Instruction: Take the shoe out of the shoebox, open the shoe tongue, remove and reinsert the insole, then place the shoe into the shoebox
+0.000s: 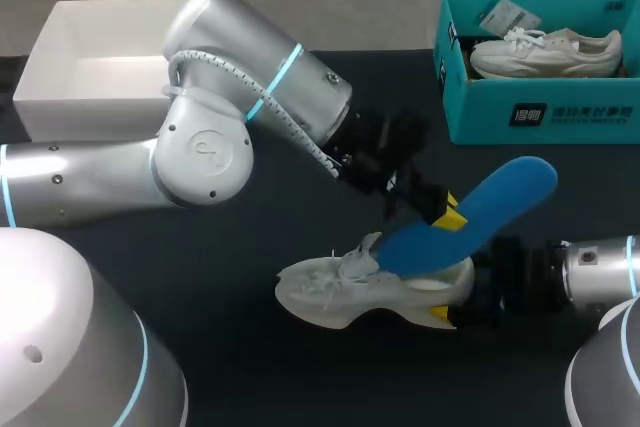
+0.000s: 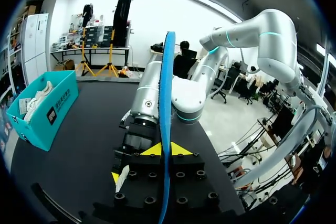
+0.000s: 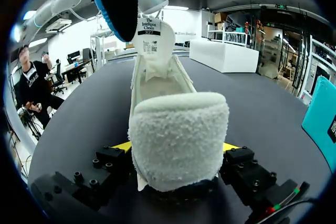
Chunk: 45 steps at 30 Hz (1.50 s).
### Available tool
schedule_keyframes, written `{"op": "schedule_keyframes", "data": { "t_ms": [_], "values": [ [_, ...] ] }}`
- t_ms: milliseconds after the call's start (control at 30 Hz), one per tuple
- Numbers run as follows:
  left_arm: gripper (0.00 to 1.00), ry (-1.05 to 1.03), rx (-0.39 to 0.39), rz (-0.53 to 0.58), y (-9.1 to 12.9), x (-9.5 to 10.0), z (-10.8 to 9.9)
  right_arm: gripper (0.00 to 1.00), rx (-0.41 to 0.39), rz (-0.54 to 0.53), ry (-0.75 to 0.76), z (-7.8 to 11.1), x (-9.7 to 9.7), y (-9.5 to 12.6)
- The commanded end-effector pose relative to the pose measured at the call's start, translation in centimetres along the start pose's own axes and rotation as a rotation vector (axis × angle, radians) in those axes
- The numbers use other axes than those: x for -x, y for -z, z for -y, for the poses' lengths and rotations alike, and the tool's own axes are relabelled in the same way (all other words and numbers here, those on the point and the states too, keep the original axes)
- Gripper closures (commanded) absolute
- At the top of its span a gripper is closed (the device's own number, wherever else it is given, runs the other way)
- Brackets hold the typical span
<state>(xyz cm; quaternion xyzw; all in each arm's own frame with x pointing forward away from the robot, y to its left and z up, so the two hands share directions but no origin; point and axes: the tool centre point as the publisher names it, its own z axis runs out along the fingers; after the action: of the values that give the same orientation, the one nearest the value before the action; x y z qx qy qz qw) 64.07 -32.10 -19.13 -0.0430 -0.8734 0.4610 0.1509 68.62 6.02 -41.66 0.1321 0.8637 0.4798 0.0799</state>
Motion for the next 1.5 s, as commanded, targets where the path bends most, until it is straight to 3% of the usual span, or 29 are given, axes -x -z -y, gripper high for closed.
{"op": "schedule_keyframes", "data": {
  "t_ms": [33,533,767,1033,1200,1500],
  "values": [
    [1.0,-0.001,0.0,0.001,-0.2,0.0,0.0,1.0,-0.005,0.004,0.0,0.1,-0.1,-0.2],
    [1.0,-0.001,0.0,0.001,-0.2,0.0,0.0,1.0,-0.005,0.004,0.0,0.1,-0.1,-0.2],
    [1.0,0.057,-0.16,0.021,-1.6,-3.9,0.9,1.0,-0.005,0.004,0.0,0.1,-0.1,-0.2],
    [1.0,0.173,-0.326,0.118,-0.9,-8.0,0.5,1.0,-0.005,0.004,0.0,0.1,-0.1,-0.2],
    [1.0,0.21,-0.375,0.136,-0.8,-9.9,-0.6,1.0,-0.005,0.004,0.0,0.1,-0.1,-0.2],
    [1.0,0.191,-0.43,0.178,1.9,-12.4,-1.8,1.0,-0.005,0.004,0.0,0.1,-0.1,-0.2]
  ]
}}
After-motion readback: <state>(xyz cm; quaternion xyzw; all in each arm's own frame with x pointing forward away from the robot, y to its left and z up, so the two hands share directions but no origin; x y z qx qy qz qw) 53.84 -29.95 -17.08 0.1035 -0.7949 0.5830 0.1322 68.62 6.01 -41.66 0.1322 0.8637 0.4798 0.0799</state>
